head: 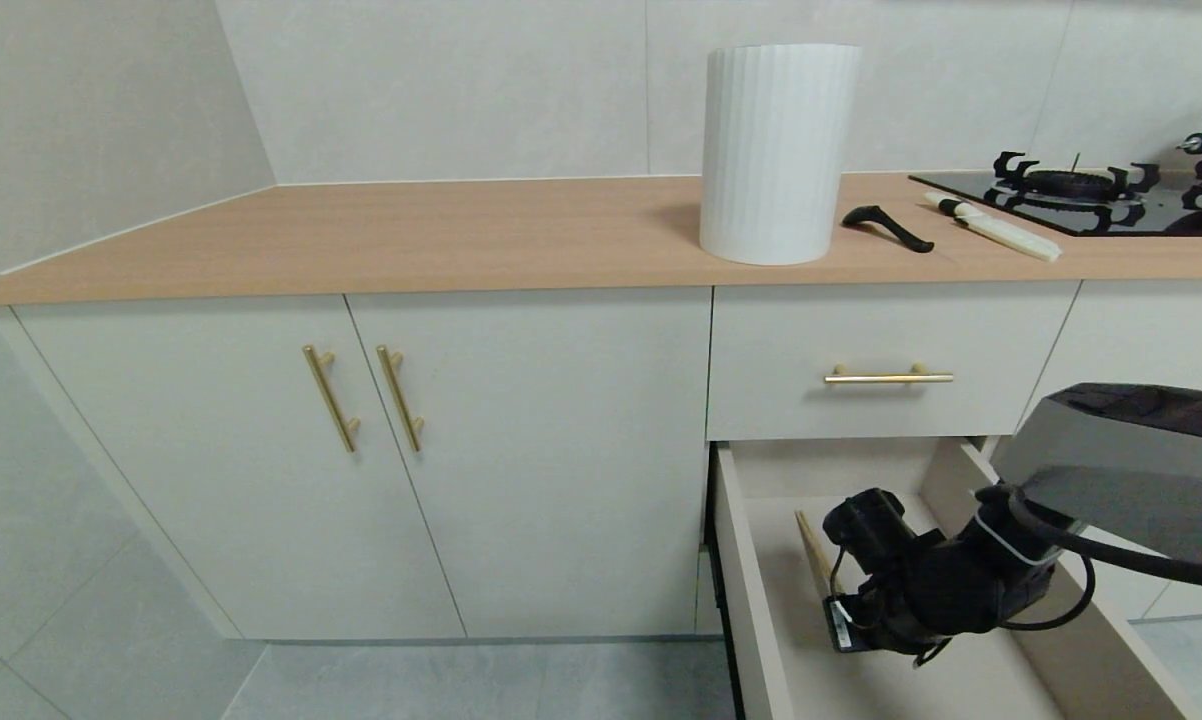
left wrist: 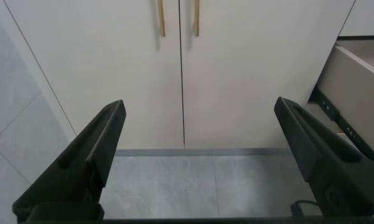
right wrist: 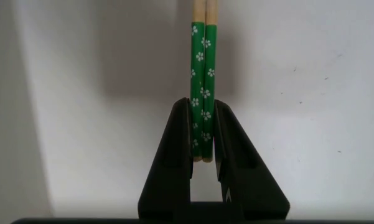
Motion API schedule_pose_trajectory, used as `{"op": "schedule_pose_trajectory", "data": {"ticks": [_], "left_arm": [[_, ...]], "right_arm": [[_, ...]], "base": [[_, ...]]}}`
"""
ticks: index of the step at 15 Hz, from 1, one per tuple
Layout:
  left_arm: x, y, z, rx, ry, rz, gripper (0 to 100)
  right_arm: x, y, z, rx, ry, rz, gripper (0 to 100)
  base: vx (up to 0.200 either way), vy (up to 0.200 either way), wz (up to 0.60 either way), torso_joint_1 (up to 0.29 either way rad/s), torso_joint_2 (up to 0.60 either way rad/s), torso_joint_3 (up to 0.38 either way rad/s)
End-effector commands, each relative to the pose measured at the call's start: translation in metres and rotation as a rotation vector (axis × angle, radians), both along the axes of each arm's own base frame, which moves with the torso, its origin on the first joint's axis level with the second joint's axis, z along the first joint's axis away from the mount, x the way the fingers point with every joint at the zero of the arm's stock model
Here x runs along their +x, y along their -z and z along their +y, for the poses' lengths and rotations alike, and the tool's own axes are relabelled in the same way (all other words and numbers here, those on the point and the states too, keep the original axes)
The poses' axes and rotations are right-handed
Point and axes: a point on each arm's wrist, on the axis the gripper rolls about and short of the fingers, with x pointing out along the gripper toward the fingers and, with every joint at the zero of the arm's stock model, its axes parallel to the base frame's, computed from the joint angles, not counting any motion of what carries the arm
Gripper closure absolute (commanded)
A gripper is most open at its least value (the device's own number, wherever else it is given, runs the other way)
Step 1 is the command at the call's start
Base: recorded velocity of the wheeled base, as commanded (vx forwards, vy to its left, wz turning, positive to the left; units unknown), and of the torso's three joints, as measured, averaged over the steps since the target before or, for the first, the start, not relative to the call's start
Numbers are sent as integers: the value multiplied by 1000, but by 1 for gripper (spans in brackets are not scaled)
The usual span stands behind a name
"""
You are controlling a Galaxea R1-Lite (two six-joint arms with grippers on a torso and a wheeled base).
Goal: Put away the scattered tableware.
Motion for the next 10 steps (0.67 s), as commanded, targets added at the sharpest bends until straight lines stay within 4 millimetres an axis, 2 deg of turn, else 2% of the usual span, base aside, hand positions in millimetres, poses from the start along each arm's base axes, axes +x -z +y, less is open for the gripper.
{"op": "schedule_pose_trajectory", "data": {"ticks": [1,3,4,10], "left_arm": [[0,0,0,0,-1,1,0],[0,0,0,0,-1,1,0],[0,0,0,0,1,1,0],[0,0,0,0,1,1,0]], "right_arm": [[0,11,0,-10,3,26,100],[1,11,1,-5,5,15,100],[1,11,1,-2,6,11,0],[1,8,0,0,6,7,0]], "base": [[0,0,0,0,0,0],[0,0,0,0,0,0],[0,0,0,0,0,0],[0,0,0,0,0,0]]}}
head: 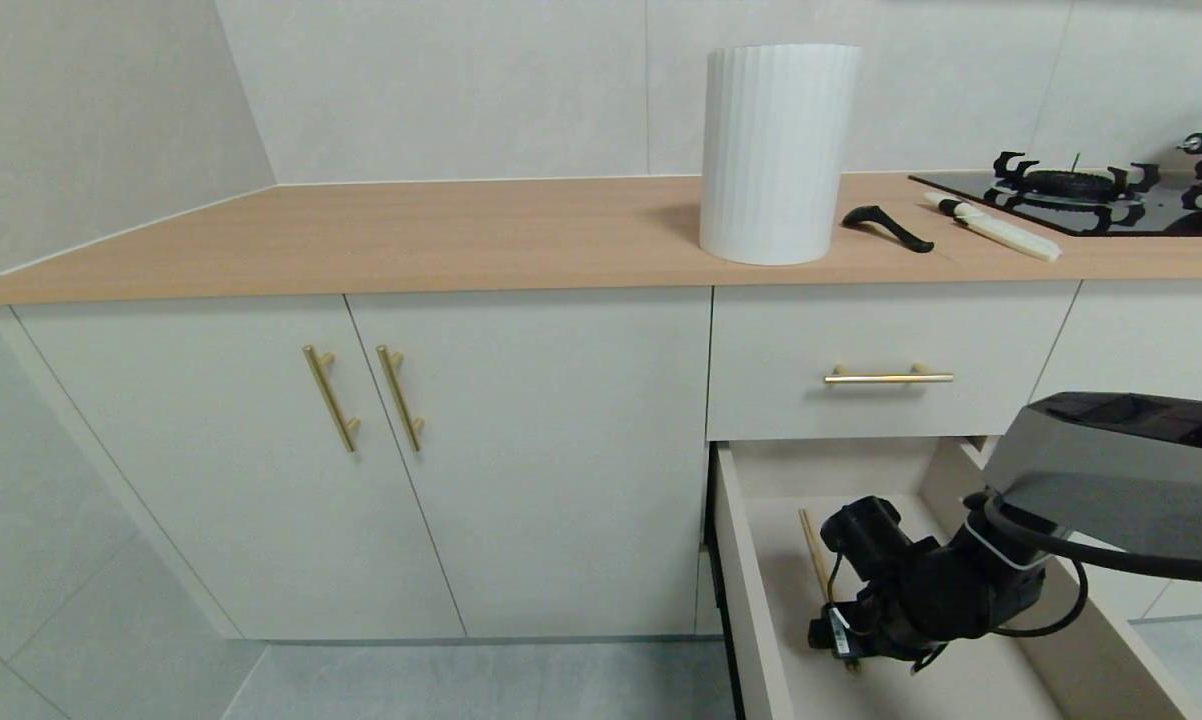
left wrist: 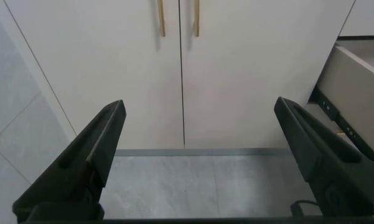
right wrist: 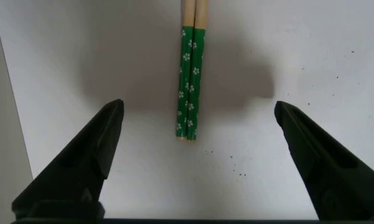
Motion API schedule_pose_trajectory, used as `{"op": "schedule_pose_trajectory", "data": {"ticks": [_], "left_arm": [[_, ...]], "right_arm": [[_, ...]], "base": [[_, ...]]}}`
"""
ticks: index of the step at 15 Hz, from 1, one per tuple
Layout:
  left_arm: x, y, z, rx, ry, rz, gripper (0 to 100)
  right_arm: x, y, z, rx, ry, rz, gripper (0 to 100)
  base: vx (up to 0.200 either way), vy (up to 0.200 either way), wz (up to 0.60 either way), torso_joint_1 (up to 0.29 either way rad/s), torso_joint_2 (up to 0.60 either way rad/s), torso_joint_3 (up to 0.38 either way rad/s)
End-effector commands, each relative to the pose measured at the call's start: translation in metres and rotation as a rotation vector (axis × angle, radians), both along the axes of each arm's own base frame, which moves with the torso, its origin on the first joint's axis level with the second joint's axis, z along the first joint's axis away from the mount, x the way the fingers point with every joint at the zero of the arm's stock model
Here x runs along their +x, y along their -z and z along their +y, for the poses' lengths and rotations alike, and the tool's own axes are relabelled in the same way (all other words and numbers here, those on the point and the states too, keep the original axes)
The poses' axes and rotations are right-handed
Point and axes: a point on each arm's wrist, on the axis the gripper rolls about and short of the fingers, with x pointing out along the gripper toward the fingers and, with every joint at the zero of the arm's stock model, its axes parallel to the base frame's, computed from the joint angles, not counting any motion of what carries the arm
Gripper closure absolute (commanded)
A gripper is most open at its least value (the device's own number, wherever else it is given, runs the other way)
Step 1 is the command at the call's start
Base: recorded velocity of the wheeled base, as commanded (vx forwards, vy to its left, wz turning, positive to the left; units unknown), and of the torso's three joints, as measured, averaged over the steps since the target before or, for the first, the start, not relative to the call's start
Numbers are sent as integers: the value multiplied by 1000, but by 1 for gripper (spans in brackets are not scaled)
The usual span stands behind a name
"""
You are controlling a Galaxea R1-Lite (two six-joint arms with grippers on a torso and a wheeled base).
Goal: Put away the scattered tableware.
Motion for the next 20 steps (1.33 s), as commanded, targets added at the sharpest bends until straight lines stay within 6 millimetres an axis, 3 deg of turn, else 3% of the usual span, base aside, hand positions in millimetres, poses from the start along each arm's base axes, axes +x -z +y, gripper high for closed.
{"op": "schedule_pose_trajectory", "data": {"ticks": [1,3,11,15,20], "left_arm": [[0,0,0,0,0,1,0],[0,0,0,0,0,1,0],[0,0,0,0,1,1,0],[0,0,0,0,1,1,0],[0,0,0,0,0,1,0]], "right_arm": [[-1,-6,0,6,0,-13,0],[-6,-34,-2,33,-2,-64,0],[-70,-200,-42,150,-30,-439,0],[-86,-227,-54,155,-42,-546,0],[-91,-227,-56,141,-68,-549,0]], "base": [[0,0,0,0,0,0],[0,0,0,0,0,0],[0,0,0,0,0,0],[0,0,0,0,0,0],[0,0,0,24,-95,-71]]}}
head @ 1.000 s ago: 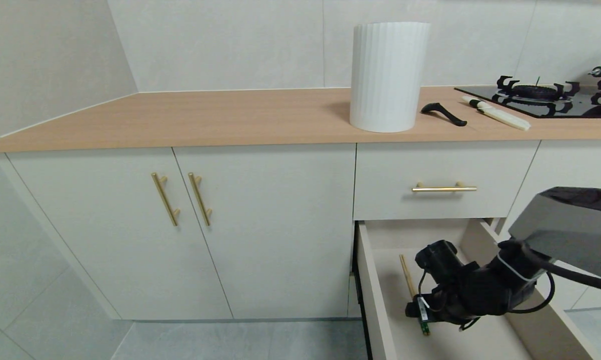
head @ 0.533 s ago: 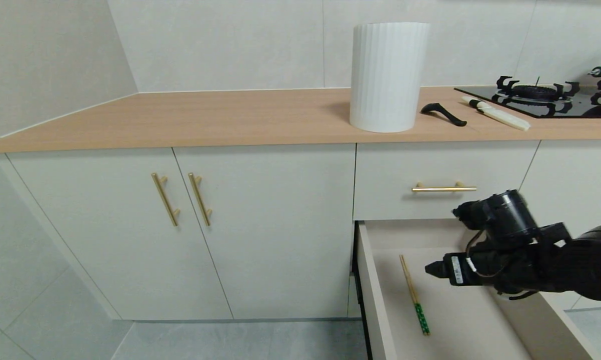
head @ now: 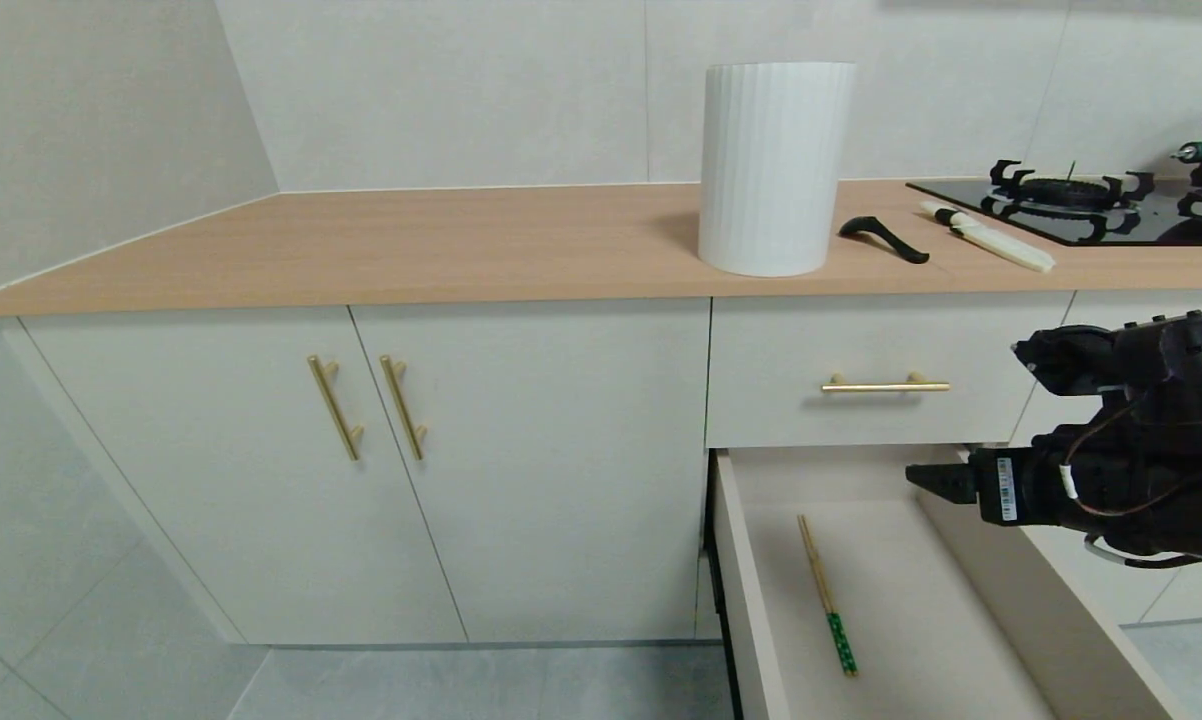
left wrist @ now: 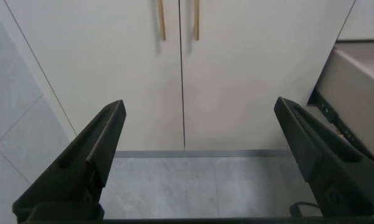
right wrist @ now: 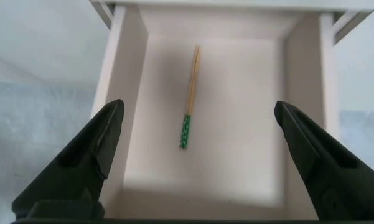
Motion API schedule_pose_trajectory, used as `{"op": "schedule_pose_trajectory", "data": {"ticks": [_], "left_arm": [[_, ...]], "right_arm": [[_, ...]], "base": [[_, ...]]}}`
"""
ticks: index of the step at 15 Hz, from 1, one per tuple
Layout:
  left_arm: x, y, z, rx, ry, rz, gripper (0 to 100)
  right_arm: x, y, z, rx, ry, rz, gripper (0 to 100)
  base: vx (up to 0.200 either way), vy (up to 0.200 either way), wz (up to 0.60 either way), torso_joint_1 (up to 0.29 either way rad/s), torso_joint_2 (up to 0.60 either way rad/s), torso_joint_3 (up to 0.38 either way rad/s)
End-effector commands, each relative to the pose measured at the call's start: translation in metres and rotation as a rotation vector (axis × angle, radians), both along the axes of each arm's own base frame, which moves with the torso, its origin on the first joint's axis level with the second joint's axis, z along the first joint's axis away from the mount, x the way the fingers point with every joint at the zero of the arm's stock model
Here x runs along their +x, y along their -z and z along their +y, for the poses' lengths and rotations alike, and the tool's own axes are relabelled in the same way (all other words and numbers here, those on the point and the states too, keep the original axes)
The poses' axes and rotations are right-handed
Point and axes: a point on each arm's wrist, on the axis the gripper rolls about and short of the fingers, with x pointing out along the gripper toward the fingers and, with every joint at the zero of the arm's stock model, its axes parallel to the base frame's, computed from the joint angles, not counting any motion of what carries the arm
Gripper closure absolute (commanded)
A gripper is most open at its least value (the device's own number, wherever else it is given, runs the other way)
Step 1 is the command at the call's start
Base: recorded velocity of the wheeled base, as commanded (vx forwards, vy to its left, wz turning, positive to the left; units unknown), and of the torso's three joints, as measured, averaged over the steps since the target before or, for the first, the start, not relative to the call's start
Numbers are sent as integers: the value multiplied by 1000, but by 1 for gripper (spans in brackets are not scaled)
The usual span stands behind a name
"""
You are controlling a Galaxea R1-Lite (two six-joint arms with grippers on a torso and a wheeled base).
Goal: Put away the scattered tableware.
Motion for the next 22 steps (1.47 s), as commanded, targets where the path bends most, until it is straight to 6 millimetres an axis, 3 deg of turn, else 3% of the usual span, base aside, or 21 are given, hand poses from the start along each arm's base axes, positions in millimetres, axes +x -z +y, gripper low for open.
{"op": "schedule_pose_trajectory", "data": {"ticks": [1,18,20,22], "left_arm": [[0,0,0,0,1,2,0],[0,0,0,0,1,2,0],[0,0,0,0,0,2,0],[0,0,0,0,0,2,0]], "right_arm": [[-3,-1,-1,-2,-2,-8,0],[3,13,3,-22,-32,1,0],[23,15,3,-29,-39,-68,0],[64,16,-7,-33,-78,-169,0]], "base": [[0,0,0,36,-256,-271],[0,0,0,166,-432,-267],[0,0,0,21,-47,-25],[0,0,0,0,0,0]]}}
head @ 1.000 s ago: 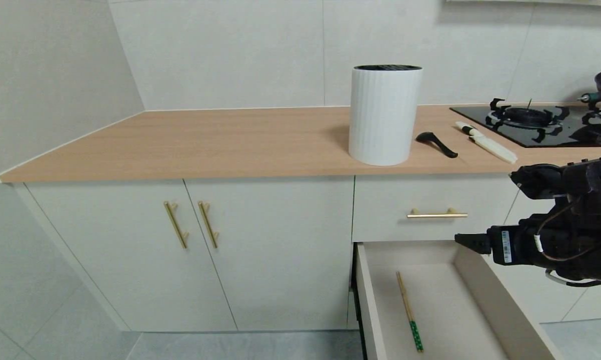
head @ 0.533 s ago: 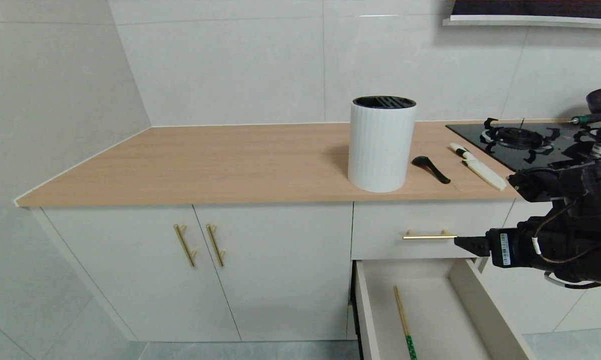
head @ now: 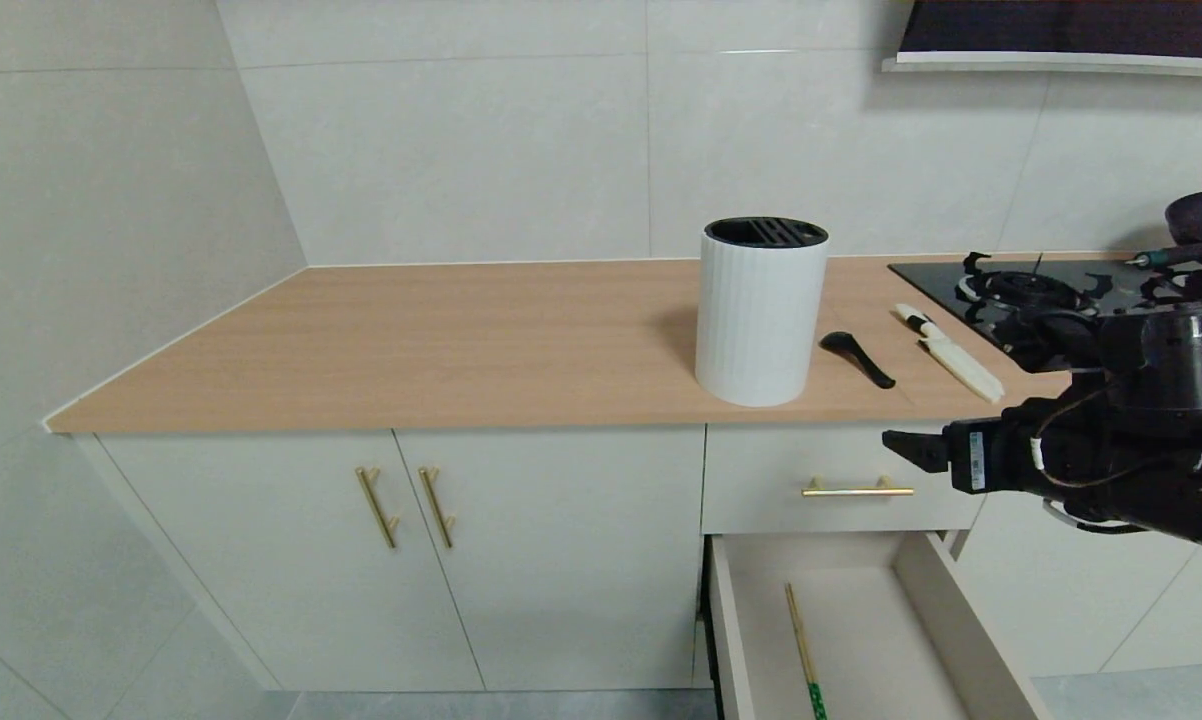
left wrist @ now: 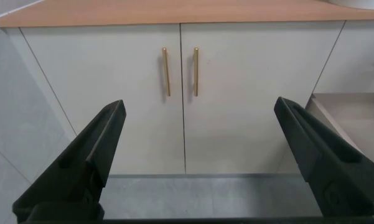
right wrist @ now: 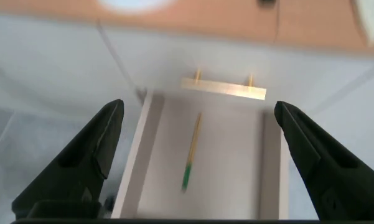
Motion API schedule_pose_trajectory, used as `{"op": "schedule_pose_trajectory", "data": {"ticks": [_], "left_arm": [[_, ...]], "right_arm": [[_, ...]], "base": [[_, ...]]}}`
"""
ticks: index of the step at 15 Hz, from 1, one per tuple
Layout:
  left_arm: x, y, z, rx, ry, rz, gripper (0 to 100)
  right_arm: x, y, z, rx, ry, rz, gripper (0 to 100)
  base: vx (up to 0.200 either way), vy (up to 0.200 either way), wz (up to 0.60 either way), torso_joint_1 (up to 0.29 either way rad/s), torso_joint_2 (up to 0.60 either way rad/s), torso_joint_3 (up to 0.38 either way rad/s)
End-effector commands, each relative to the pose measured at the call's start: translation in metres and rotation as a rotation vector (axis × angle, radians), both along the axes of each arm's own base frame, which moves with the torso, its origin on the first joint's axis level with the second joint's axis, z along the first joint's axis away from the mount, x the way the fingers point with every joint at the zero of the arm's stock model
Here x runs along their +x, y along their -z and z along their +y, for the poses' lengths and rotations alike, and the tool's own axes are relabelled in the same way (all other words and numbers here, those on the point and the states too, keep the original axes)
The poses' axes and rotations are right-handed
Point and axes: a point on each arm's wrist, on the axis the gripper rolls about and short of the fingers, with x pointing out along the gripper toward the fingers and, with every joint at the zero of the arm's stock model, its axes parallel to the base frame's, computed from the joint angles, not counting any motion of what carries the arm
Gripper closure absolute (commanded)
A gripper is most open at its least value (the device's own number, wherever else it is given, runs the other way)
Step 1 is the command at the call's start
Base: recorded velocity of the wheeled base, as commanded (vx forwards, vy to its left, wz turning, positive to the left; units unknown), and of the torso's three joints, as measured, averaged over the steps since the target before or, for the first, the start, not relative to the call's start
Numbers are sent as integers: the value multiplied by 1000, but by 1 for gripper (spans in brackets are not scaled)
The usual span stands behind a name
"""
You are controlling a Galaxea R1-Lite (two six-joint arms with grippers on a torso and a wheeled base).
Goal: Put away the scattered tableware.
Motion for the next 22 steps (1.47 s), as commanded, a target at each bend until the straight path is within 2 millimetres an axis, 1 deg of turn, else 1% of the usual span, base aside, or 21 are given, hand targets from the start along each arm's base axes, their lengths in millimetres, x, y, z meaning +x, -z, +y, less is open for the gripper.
{"op": "schedule_pose_trajectory", "data": {"ticks": [1,2,3,5,6,7,8,9,10,13,18,22], "left_arm": [[0,0,0,0,0,1,0],[0,0,0,0,1,1,0],[0,0,0,0,0,1,0],[0,0,0,0,1,1,0],[0,0,0,0,0,1,0],[0,0,0,0,0,1,0],[0,0,0,0,0,1,0],[0,0,0,0,0,1,0],[0,0,0,0,0,1,0],[0,0,0,0,0,1,0],[0,0,0,0,0,1,0],[0,0,0,0,0,1,0]], "right_arm": [[53,13,-10,-18,-6,-27,0],[68,13,-12,-22,2,-37,0],[92,17,-13,-39,9,-50,0],[127,22,-15,-73,16,-78,0],[135,22,-15,-79,16,-87,0],[155,28,-18,-89,28,-94,0],[157,30,-18,-89,29,-92,0],[170,38,-19,-89,35,-92,0],[181,49,-24,-90,51,-79,0],[191,60,-28,-84,46,-69,0],[197,61,-28,-80,48,-79,0],[202,67,-27,-80,49,-72,0]], "base": [[0,0,0,0,0,0],[0,0,0,0,0,0],[0,0,0,0,0,0],[0,0,0,0,0,0],[0,0,0,0,0,0],[0,0,0,0,0,0],[0,0,0,0,0,0],[0,0,0,0,0,0],[0,0,0,0,0,0],[0,0,0,0,0,0],[0,0,0,0,0,0],[0,0,0,0,0,0]]}}
